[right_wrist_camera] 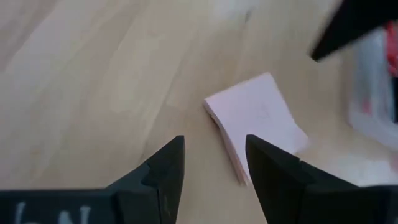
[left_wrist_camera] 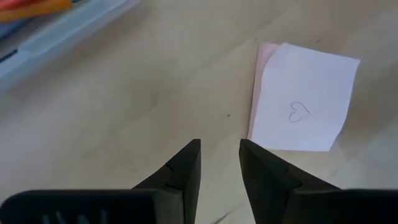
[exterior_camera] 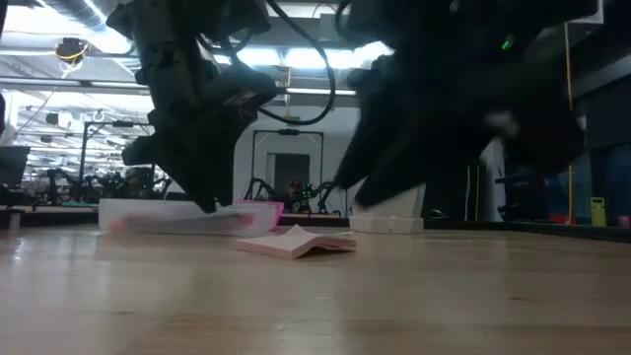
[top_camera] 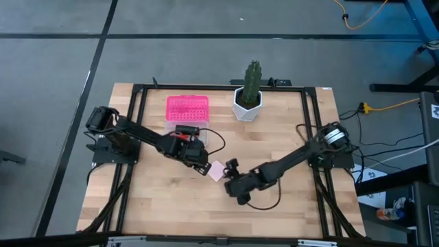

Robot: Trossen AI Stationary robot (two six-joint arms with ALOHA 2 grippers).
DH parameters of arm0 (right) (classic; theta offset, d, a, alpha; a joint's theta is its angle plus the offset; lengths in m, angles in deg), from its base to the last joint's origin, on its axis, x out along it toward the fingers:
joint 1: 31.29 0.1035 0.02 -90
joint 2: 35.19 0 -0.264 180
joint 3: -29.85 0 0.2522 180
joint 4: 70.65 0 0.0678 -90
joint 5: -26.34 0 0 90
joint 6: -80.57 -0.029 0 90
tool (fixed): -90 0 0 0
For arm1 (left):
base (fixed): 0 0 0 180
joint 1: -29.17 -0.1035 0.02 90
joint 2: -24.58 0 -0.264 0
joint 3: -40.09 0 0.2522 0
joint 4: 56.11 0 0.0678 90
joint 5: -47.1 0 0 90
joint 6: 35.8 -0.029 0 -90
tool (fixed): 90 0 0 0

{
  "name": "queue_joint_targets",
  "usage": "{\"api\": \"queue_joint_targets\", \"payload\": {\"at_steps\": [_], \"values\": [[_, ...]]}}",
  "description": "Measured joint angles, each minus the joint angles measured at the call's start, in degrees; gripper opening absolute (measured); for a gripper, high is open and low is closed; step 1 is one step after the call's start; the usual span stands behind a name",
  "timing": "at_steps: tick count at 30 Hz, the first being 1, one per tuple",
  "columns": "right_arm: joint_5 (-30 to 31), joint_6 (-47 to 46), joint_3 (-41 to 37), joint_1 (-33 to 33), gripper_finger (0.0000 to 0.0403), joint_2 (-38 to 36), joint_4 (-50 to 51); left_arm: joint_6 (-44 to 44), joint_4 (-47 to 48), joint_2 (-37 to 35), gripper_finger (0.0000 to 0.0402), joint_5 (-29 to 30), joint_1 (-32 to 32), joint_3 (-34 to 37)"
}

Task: Pack school essentials
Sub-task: Put the pink sticky note into the supply box

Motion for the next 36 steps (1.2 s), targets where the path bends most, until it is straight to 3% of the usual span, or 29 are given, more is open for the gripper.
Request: {"api": "queue_joint_targets", "payload": {"at_steps": [7,11,13,22,36], "values": [[5.78,6.00,8.01,-0.87,0.0172,7.90,2.63,-0.25,0.01,0.00,0.0105,0.22,-0.58,0.00],[1.61,6.31,11.25,-1.76,0.0172,10.45,7.36,-0.11,-0.25,1.90,0.0105,-0.88,-0.52,0.00],[2.50,6.21,12.08,-1.83,0.0172,11.29,9.21,0.83,-1.81,3.45,0.0105,-1.19,0.09,0.00],[3.17,6.13,12.25,-2.53,0.0172,11.62,11.14,1.13,-8.08,7.63,0.0105,-1.91,0.95,-0.07],[0.59,9.46,12.13,-6.03,0.0172,12.36,11.31,-0.46,-9.55,7.96,0.0105,-3.65,0.43,-0.76]]}}
